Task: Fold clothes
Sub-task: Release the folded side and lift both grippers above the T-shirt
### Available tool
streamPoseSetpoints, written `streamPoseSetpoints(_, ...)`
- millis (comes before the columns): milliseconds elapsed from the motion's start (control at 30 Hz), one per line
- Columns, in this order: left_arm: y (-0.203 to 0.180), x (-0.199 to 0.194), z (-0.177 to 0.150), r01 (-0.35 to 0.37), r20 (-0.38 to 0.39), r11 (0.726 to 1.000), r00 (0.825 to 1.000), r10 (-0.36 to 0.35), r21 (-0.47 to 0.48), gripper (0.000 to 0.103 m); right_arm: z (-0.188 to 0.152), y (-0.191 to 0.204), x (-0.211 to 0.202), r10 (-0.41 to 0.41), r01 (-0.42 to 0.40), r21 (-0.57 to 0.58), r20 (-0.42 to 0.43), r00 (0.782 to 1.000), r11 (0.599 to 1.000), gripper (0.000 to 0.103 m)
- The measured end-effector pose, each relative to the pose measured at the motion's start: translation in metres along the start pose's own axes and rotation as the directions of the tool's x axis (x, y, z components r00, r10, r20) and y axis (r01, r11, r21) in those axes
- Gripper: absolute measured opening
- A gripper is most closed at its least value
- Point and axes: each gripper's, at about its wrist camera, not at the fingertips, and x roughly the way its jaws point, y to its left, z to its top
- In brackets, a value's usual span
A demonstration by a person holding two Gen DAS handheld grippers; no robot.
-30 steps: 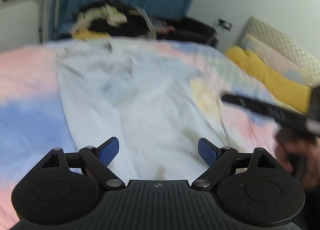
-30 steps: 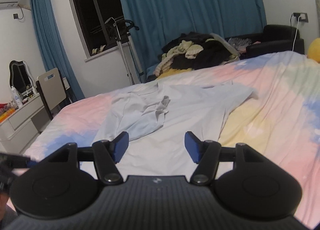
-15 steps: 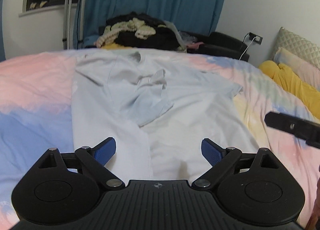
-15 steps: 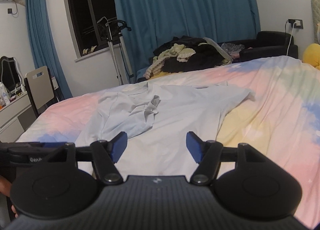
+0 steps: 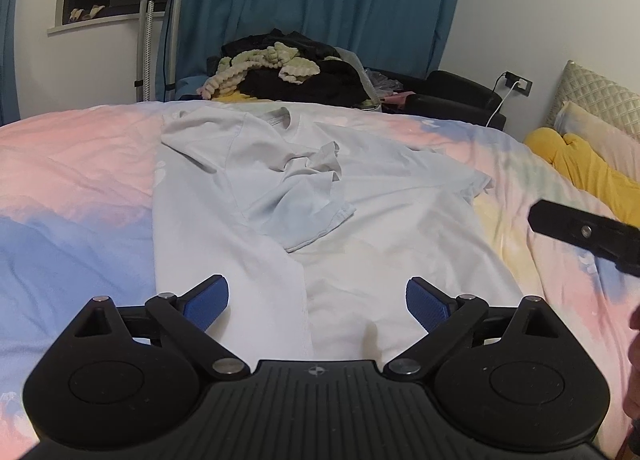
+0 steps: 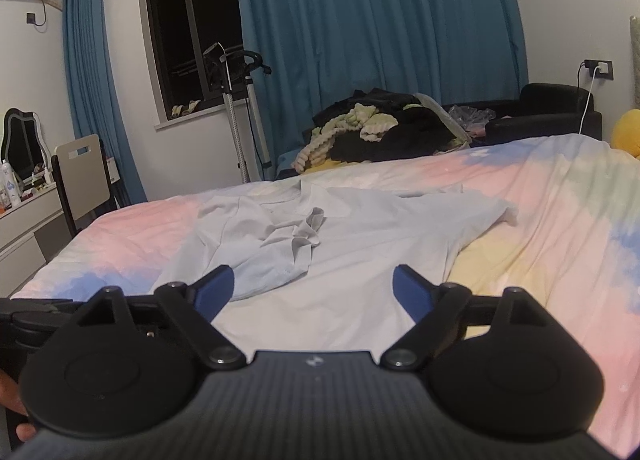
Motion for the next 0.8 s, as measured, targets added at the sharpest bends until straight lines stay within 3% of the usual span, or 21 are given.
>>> streamPoseSetpoints(167, -0.002, -0.003, -0.003, -0.01, 0.005, 1.0, 1.0, 0.01, 0.008, 0.097, 0.013, -0.011, 0.023, -0.017, 0.017, -0.014, 0.026, 1.0, 1.0, 0.094)
streamPoseSetpoints(267, 0.0, -0.003, -0.003, -0.014, 0.006, 1.0, 1.0, 0.014, 0.003, 0.097, 0.013, -0.022, 0.036, -0.015, 0.015, -0.002, 0.033, 0.999, 1.0, 0.103)
streamPoseSetpoints(433, 0.001, 0.004, -0.004, -0.019, -0.011, 1.0, 1.0, 0.019, -0.006, 0.097, 0.015, -0.047, 0.06, -0.044, 0.043, 0.021, 0.029, 0.999, 0.999, 0.103)
streamPoseSetpoints(533, 0.001, 0.007, -0.005, -0.013, -0.025, 1.0, 1.0, 0.013, -0.01, 0.097, 0.02, -0.077, 0.077, -0.089, 0.085, 0.093, 0.042, 0.995, 0.992, 0.103)
streamPoseSetpoints(667, 0.004, 0.013, -0.003, -0.005, -0.037, 0.999, 0.999, 0.004, -0.036, 0.097, 0.022, -0.138, 0.103, -0.171, 0.158, 0.283, 0.022, 0.985, 0.946, 0.103)
streamPoseSetpoints(800, 0.01, 0.021, 0.002, 0.007, -0.043, 0.996, 0.999, -0.011, -0.085, 0.097, 0.015, -0.211, 0.128, -0.213, 0.194, 0.503, -0.02, 0.977, 0.842, 0.103)
